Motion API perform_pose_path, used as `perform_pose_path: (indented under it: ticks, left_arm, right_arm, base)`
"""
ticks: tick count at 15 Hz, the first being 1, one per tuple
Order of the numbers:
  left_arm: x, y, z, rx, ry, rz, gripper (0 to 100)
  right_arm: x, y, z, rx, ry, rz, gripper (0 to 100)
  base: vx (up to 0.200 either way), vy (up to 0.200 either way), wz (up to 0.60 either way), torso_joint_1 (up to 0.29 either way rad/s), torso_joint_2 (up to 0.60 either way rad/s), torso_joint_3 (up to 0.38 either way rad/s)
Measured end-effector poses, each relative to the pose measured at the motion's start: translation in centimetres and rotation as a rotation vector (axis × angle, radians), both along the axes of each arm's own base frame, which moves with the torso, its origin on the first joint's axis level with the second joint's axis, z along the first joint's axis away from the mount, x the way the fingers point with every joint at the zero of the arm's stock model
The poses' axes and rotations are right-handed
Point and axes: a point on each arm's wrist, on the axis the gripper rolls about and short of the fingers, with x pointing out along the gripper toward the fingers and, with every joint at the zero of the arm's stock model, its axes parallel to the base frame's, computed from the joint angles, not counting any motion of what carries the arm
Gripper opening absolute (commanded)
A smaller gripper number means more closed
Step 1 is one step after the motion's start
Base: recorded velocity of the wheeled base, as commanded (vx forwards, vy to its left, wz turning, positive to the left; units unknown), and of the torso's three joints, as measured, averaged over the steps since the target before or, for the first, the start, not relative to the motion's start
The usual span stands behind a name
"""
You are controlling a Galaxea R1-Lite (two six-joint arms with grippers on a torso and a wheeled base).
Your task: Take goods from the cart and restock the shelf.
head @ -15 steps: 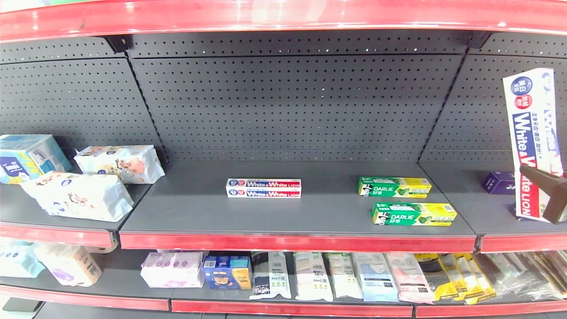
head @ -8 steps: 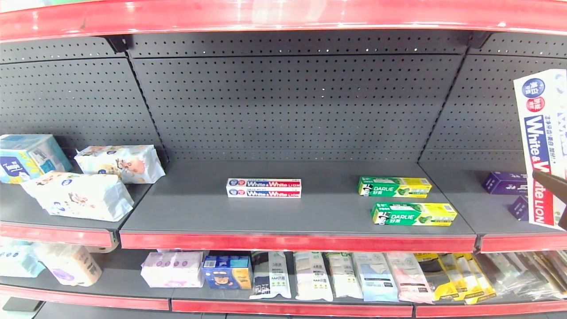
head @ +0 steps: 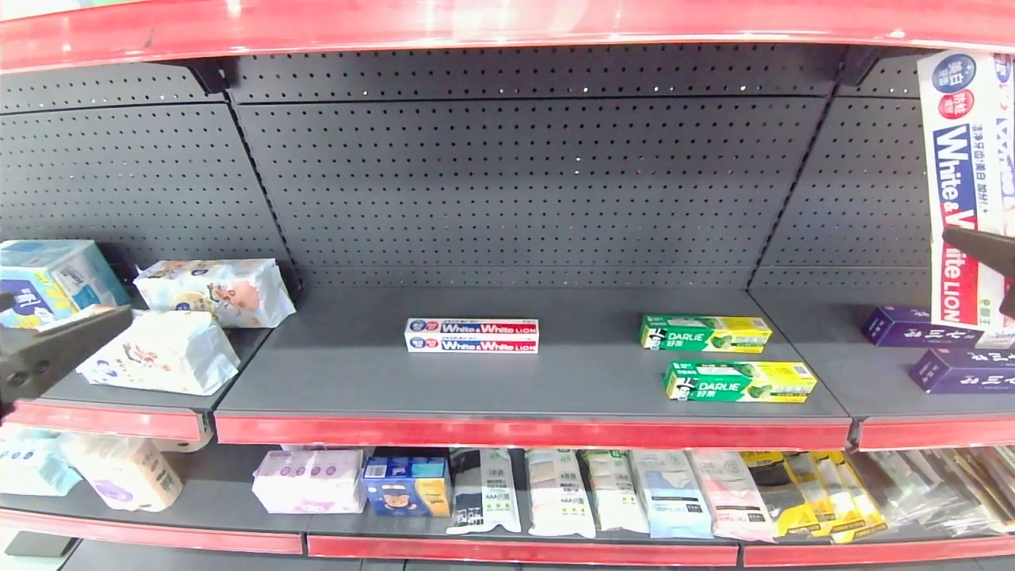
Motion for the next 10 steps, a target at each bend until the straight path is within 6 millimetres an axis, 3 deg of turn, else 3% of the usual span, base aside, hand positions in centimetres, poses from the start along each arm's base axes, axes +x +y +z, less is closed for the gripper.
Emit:
perform_pose_path:
  ticks: [2,5,7,10]
  left_arm:
    - [5.1,0.5,-0.1,0.036,0.058,-0.205,100]
    - [11.0,2.6,-3.2,0.156,0.105,-0.437,100]
    - [12.9,3.7,-6.4,0.167,0.152,-0.531,100]
    - [13.8,3.9,-9.7,0.15,0.239,-0.57,100]
  right_arm:
    - [0.3,-0.3,-0.2,0.0,0.016,-0.023,0]
    - [0.0,-1.4,-1.7,0.002,0.063,-0.09,0]
    - [-0.4,-1.9,-1.9,-0.002,0.066,-0.124,0]
    - [-0.5,-2.6,-1.3,-0.013,0.047,-0.167,0]
  base:
    - [0.0,0.0,0.0,0.0,0.0,0.0]
    - [0.0,0.0,0.0,0.0,0.0,0.0]
    - [0.0,0.0,0.0,0.0,0.0,0.0]
    - [0.0,0.0,0.0,0.0,0.0,0.0]
